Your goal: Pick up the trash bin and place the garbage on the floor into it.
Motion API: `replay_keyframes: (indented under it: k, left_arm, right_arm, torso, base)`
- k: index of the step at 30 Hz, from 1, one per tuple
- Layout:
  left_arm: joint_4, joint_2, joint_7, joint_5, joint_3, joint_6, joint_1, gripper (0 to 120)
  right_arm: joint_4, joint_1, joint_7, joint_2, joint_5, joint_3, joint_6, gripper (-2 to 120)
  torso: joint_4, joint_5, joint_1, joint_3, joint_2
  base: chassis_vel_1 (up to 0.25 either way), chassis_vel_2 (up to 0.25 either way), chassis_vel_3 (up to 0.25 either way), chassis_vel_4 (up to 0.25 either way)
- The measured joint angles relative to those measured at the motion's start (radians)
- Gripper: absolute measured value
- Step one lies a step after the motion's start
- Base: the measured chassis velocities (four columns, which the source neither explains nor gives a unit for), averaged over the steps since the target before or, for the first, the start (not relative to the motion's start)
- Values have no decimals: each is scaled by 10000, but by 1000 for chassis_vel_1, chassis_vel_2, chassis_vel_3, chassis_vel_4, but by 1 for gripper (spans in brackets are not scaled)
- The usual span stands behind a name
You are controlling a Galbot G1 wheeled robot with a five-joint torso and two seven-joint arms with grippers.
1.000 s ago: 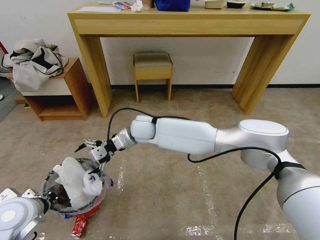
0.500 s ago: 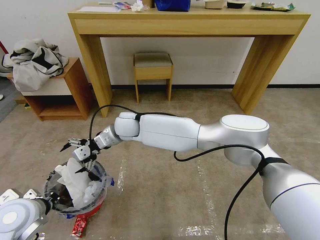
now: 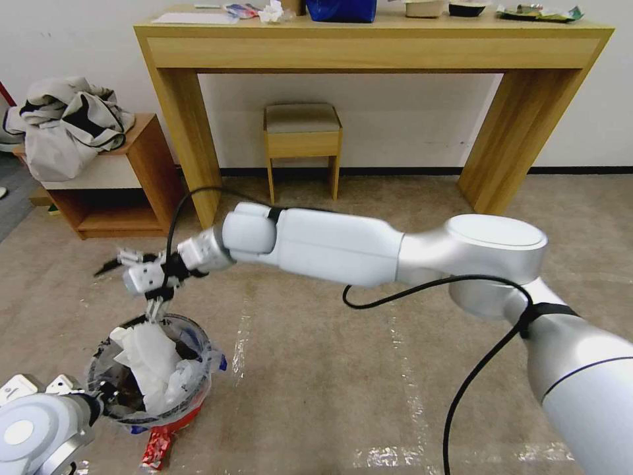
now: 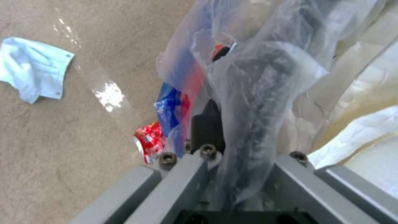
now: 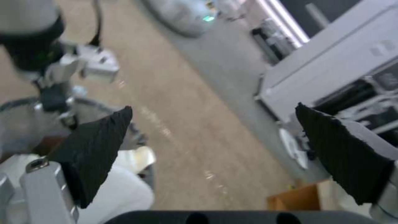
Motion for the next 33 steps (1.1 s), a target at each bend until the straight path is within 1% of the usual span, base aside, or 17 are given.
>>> replay_keyframes:
  k: [2, 3, 5, 6, 8, 9, 11, 12, 15, 16, 18, 19, 22, 23, 25, 26, 33]
  left_arm:
    - [-53, 30, -9, -24, -46, -4, 41, 0]
    - [-53, 30, -9, -24, -46, -4, 41, 0]
    - [-147, 31, -10, -23, -111, -5, 93, 0]
    - [-147, 31, -10, -23, -111, -5, 93, 0]
    - [-257, 40, 11, 33, -221, -3, 184, 0]
    - [-257, 40, 11, 33, -221, -3, 184, 0]
    - [-337, 98, 26, 45, -291, 16, 275, 0]
    - [-337, 98, 26, 45, -291, 16, 275, 0]
    - [-379, 115, 35, 125, -320, 18, 347, 0]
    - [-379, 115, 35, 125, -320, 18, 347, 0]
    - [-424, 80, 45, 189, -321, 18, 400, 0]
    - [-424, 80, 45, 189, -321, 18, 400, 0]
    - [-562, 42, 44, 212, -350, 12, 453, 0]
    - [-562, 42, 44, 212, -350, 12, 453, 0]
    - [-605, 35, 45, 213, -397, 12, 482, 0]
    - [-605, 35, 45, 213, -397, 12, 482, 0]
    - [-611, 4, 71, 325, -399, 31, 466, 0]
  right_arm:
    - [436, -28, 579, -408, 112, 427, -28, 100]
    - [436, -28, 579, -408, 112, 427, -28, 100]
    - [795, -435, 1985, -811, 276, 1019, -100, 100]
    - [795, -435, 1985, -811, 276, 1019, -100, 100]
    - [1141, -1405, 3820, -1236, 547, 2074, -258, 100]
    - [1141, -1405, 3820, -1236, 547, 2074, -258, 100]
    - [1232, -2493, 4983, -1546, 543, 2945, -262, 100]
    - [1232, -2493, 4983, -1546, 543, 2945, -262, 100]
    - [1229, -4110, 6025, -1945, 8, 4238, -226, 100]
    - [1229, -4110, 6025, -1945, 8, 4238, -226, 100]
    - [1201, -5063, 6466, -2177, -346, 5227, -46, 100]
    - [1201, -5063, 6466, -2177, -346, 5227, -46, 100]
    - [1197, -6316, 6707, -2433, -772, 6515, 37, 100]
    - [1197, -6316, 6707, -2433, -772, 6515, 37, 100]
    - [1206, -7157, 6834, -2477, -912, 7135, 43, 100]
    - [1206, -7157, 6834, -2477, -912, 7135, 43, 100]
    - [1145, -9089, 7011, -2198, -1292, 8369, 28, 100]
  torso:
    - [1, 0, 0, 0, 1]
    - [1, 0, 0, 0, 1]
    - [1, 1, 0, 0, 1]
    - [1, 1, 0, 0, 1]
    - [3, 1, 0, -1, 2]
    - [3, 1, 0, -1, 2]
    - [1, 1, 0, 1, 1]
    - [1, 1, 0, 1, 1]
    - [0, 2, 0, 3, 0]
    - [0, 2, 0, 3, 0]
    - [0, 3, 0, -1, 1]
    - [0, 3, 0, -1, 1]
    - [0, 0, -1, -2, 2]
    - [0, 0, -1, -2, 2]
    - [-1, 2, 0, 0, 0]
    - [-1, 2, 0, 0, 0]
    - [1, 0, -1, -1, 1]
  base:
    - [0, 0, 0, 0]
    - [0, 0, 0, 0]
    - [0, 0, 0, 0]
    - [0, 0, 0, 0]
    - [0, 0, 0, 0]
    - [0, 0, 0, 0]
    - [0, 0, 0, 0]
    - [0, 0, 0, 0]
    - [0, 0, 0, 0]
    - [0, 0, 0, 0]
    - [0, 0, 0, 0]
    - [0, 0, 0, 0]
    - [0, 0, 0, 0]
    - [0, 0, 0, 0]
    - [0, 0, 0, 0]
    - [0, 0, 0, 0]
    - [0, 0, 0, 0]
